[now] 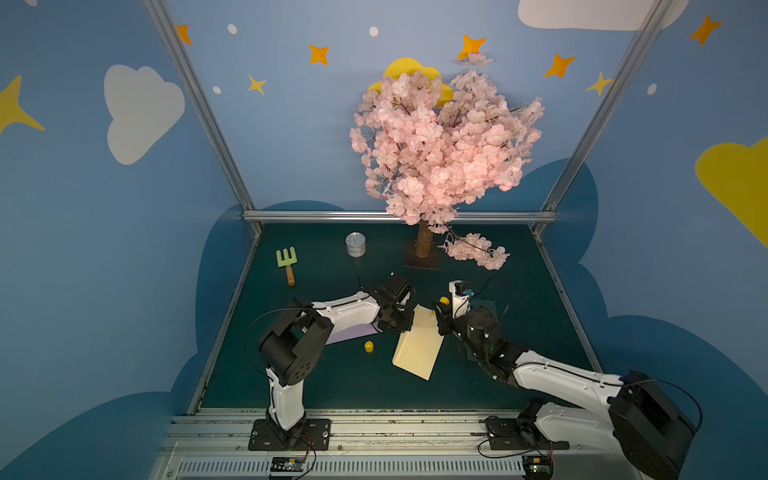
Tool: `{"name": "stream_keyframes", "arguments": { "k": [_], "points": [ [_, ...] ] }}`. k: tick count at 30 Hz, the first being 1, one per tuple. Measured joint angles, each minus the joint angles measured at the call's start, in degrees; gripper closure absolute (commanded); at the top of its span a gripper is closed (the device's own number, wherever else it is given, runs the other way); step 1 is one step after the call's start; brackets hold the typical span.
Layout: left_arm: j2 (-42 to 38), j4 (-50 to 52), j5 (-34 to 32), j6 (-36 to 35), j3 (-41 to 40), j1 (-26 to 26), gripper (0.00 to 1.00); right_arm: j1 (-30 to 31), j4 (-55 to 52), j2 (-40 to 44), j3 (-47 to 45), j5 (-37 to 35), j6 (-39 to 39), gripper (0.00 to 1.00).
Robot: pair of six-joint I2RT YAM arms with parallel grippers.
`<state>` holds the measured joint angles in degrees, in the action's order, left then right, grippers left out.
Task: Seal the envelope with a glue stick
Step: Apply the envelope at the center of the board, then seal the envelope at the center of the board.
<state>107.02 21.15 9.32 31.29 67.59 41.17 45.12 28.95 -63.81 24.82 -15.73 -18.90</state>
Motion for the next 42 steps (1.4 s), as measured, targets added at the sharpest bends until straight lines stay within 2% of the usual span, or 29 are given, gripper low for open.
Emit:
{"name": "stream_keyframes", "arguments": {
  "k": [1, 4, 7, 11, 17, 21, 27, 29, 33, 42],
  "points": [
    [0.0, 0.3, 0.0, 0.1, 0.2, 0.0, 0.6, -0.3, -1.6, 1.8, 0.0, 0.3, -0.5, 1.0],
    [0.0, 0.7, 0.0, 0.0, 0.5, 0.2, 0.37, -0.9, -5.1, 5.3, -0.2, 0.5, -1.3, 1.0],
    [0.0, 1.4, 0.2, -0.1, 0.7, 0.3, 0.23, -1.2, -7.8, 7.5, -1.3, 0.4, -1.8, 1.0],
    [-1.1, 1.7, 0.8, 0.0, 0.9, 0.4, 0.15, -1.3, -10.8, 8.9, -3.1, 0.3, -2.2, 1.0],
    [-3.1, 1.5, 2.4, 0.0, 0.9, 0.0, 0.19, -1.9, -12.7, 8.9, -3.6, 0.5, -2.8, 1.0],
    [-3.2, 1.5, 2.8, 0.3, 0.7, -0.3, 0.19, -2.0, -12.5, 6.1, -3.6, 3.4, -4.1, 1.0],
    [-7.5, -1.0, 5.8, 3.0, -3.9, -2.1, 0.38, -2.0, -11.2, 5.4, -5.1, 6.7, -5.6, 1.0],
    [-9.8, -3.1, 7.9, 4.9, -6.1, -3.2, 0.55, -2.0, -11.2, 5.9, -5.3, 6.8, -5.8, 1.0],
    [-11.7, -8.5, 12.1, 8.7, -8.5, -5.2, 0.95, -2.0, -11.3, 7.9, -5.5, 6.5, -5.9, 1.0],
    [-2.9, -19.5, 19.5, 15.4, -8.8, -3.8, 0.97, -2.3, -13.5, 11.5, -5.7, 4.3, -6.2, 1.0]
  ]
}}
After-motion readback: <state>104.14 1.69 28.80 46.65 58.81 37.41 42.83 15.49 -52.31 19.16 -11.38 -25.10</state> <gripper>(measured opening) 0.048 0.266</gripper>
